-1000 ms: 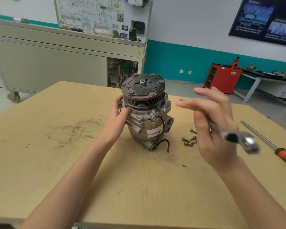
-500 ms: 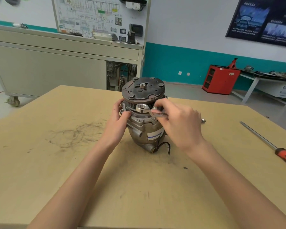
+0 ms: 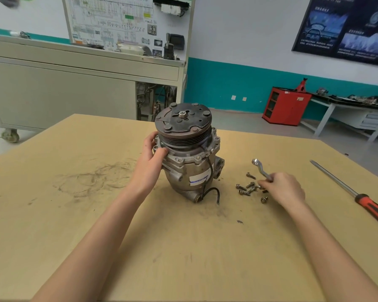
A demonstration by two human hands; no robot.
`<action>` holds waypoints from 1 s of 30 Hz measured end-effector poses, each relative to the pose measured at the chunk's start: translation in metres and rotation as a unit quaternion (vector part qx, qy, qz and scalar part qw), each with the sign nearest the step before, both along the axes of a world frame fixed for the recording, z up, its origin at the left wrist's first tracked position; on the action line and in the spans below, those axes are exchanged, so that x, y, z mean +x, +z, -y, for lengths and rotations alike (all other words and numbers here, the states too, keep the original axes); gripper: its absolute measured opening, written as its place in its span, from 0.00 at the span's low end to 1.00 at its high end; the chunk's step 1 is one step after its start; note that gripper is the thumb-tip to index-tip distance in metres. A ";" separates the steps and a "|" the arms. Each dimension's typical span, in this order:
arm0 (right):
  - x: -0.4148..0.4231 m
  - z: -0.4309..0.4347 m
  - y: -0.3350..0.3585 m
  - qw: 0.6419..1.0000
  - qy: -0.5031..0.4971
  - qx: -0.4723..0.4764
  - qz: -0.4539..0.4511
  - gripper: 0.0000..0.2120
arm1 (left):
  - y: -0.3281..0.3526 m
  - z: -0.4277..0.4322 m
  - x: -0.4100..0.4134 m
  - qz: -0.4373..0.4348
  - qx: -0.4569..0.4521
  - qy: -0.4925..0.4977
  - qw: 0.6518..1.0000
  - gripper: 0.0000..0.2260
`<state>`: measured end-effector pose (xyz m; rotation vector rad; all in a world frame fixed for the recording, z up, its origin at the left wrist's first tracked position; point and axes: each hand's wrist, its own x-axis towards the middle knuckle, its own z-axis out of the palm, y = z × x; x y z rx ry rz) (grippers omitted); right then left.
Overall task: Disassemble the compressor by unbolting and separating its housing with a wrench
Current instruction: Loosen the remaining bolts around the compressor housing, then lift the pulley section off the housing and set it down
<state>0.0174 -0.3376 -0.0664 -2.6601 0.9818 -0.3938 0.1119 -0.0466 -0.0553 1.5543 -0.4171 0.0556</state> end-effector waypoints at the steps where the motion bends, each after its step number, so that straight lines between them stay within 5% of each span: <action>1: 0.001 0.000 -0.004 1.000 -0.001 -0.015 -0.008 0.12 | 0.000 0.000 0.000 0.001 0.001 0.000 1.000 0.21; 5: 0.008 -0.004 -0.009 0.996 0.014 -0.068 -0.062 0.12 | 0.001 -0.001 0.000 -0.003 0.010 0.005 1.000 0.21; 11: 0.003 0.026 0.002 0.998 -0.005 0.061 0.010 0.12 | 0.003 -0.001 -0.001 0.005 0.017 0.010 1.000 0.21; 17: -0.012 0.037 -0.021 0.989 -0.106 -0.024 -0.099 0.14 | 0.003 -0.001 -0.001 0.005 0.014 0.009 1.000 0.21; 23: -0.008 0.013 -0.012 0.967 -0.092 -0.158 -0.177 0.16 | 0.004 -0.005 0.002 0.005 0.010 -0.018 1.000 0.23; 25: -0.011 0.009 0.003 0.981 -0.051 -0.146 -0.116 0.16 | 0.012 -0.018 0.011 0.018 0.042 -0.065 0.997 0.32; 27: -0.010 -0.003 0.028 0.994 0.067 -0.055 0.073 0.24 | 0.027 -0.035 0.021 0.034 0.079 -0.133 0.987 0.44; 29: -0.002 -0.034 0.063 0.950 0.212 0.095 0.209 0.37 | 0.043 -0.042 0.027 0.043 0.143 -0.165 0.975 0.54; 30: 0.006 -0.052 0.078 0.925 0.285 0.148 0.205 0.45 | 0.048 -0.042 0.029 0.046 0.170 -0.171 0.969 0.56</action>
